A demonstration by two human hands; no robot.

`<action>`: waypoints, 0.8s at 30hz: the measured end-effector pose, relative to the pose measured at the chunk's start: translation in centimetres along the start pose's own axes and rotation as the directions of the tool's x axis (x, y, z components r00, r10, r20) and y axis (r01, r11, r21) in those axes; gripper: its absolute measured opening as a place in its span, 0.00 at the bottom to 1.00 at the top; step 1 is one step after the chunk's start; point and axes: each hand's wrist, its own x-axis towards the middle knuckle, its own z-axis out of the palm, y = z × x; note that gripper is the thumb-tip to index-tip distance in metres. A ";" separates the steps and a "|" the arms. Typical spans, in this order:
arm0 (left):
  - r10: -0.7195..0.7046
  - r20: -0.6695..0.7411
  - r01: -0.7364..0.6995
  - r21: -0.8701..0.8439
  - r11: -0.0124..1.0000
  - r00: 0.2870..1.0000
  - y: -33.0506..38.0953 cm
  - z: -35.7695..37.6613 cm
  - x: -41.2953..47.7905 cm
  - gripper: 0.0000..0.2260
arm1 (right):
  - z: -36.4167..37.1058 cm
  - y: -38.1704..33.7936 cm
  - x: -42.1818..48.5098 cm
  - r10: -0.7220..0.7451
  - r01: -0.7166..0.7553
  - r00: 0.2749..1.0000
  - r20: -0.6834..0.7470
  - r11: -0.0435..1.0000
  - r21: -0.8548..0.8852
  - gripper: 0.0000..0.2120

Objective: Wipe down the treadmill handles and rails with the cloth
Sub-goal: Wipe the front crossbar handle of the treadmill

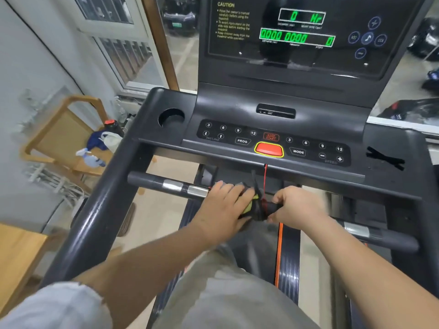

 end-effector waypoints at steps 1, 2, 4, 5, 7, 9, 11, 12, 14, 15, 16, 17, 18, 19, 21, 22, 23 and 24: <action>0.014 0.041 -0.013 -0.025 1.000 0.999 -0.5 -1.0 1.1 0.27 | 0.0 -0.1 0.0 0.004 -0.004 1.000 0.007 1.000 0.014 0.18; -0.014 0.101 0.023 -0.082 0.996 0.995 -1.1 -2.0 2.3 0.24 | -0.1 -0.2 0.0 0.010 -0.011 1.000 0.015 1.000 0.026 0.18; -0.139 0.324 0.222 -0.237 0.946 0.936 -2.4 -3.3 4.9 0.21 | -0.4 -0.3 -0.1 0.021 -0.022 0.999 0.030 0.999 0.039 0.19; -0.177 0.462 0.333 -0.282 0.900 0.869 -2.8 -3.7 6.3 0.23 | -0.5 -0.3 -0.2 0.022 -0.023 0.999 0.031 0.999 0.037 0.19; -0.205 0.584 0.447 -0.307 0.840 0.785 -2.8 -3.9 8.1 0.24 | -0.5 -0.4 -0.4 0.021 -0.022 1.000 0.022 0.999 0.033 0.19; -0.237 0.483 0.393 -0.253 0.884 0.843 -1.8 -3.3 7.6 0.21 | -0.4 -0.3 -0.6 0.022 -0.022 1.000 0.005 0.999 0.032 0.19; -0.230 0.179 0.265 -0.204 0.942 0.957 -0.3 -2.3 4.0 0.18 | -0.2 -0.2 -0.8 0.011 -0.010 1.000 -0.015 1.000 0.026 0.17; -0.182 0.059 0.189 -0.173 0.967 0.982 0.3 -1.8 1.9 0.19 | -0.2 0.0 -0.9 0.003 -0.003 1.000 -0.020 1.000 0.020 0.16; -0.102 -0.072 0.094 -0.104 0.990 0.992 0.8 -0.7 -1.4 0.25 | -0.1 0.1 -1.0 -0.006 0.007 1.000 -0.020 1.000 0.011 0.15; -0.096 -0.101 0.087 -0.088 0.992 0.990 1.0 -0.2 -2.2 0.27 | -0.1 0.1 -1.0 -0.009 0.009 1.000 -0.016 1.000 0.006 0.14; -0.106 -0.112 0.096 -0.088 0.991 0.988 1.1 0.1 -2.1 0.27 | -0.1 0.1 -1.1 -0.012 0.012 1.000 -0.015 1.000 0.002 0.14; -0.121 -0.088 0.112 -0.101 0.989 0.989 1.1 0.1 -1.3 0.25 | 0.0 0.1 -1.1 -0.015 0.015 1.000 -0.018 1.000 0.000 0.14; -0.141 -0.047 0.137 -0.085 0.987 0.989 1.2 -0.5 0.0 0.22 | 0.1 0.1 -1.1 -0.018 0.018 1.000 -0.026 1.000 0.000 0.15; -0.170 0.014 0.171 -0.067 0.983 0.985 1.0 -1.2 1.6 0.19 | 0.1 0.1 -1.1 -0.019 0.019 0.999 -0.031 1.000 0.002 0.16; -0.255 0.234 0.293 -0.146 0.945 0.938 -0.5 -2.7 5.2 0.19 | 0.1 0.0 -1.2 -0.019 0.020 0.999 -0.030 1.000 0.008 0.18; -0.273 0.403 0.378 -0.208 0.902 0.874 -1.5 -3.1 6.8 0.22 | 0.1 -0.1 -1.3 -0.021 0.021 0.999 -0.029 1.000 0.012 0.19; -0.268 0.544 0.457 -0.247 0.854 0.795 -2.1 -3.3 8.1 0.24 | 0.2 -0.1 -1.3 -0.021 0.021 0.999 -0.032 1.000 0.015 0.19; -0.273 0.612 0.515 -0.260 0.817 0.742 -2.2 -3.5 8.8 0.25 | 0.3 -0.1 -1.4 -0.020 0.021 0.999 -0.042 1.000 0.015 0.18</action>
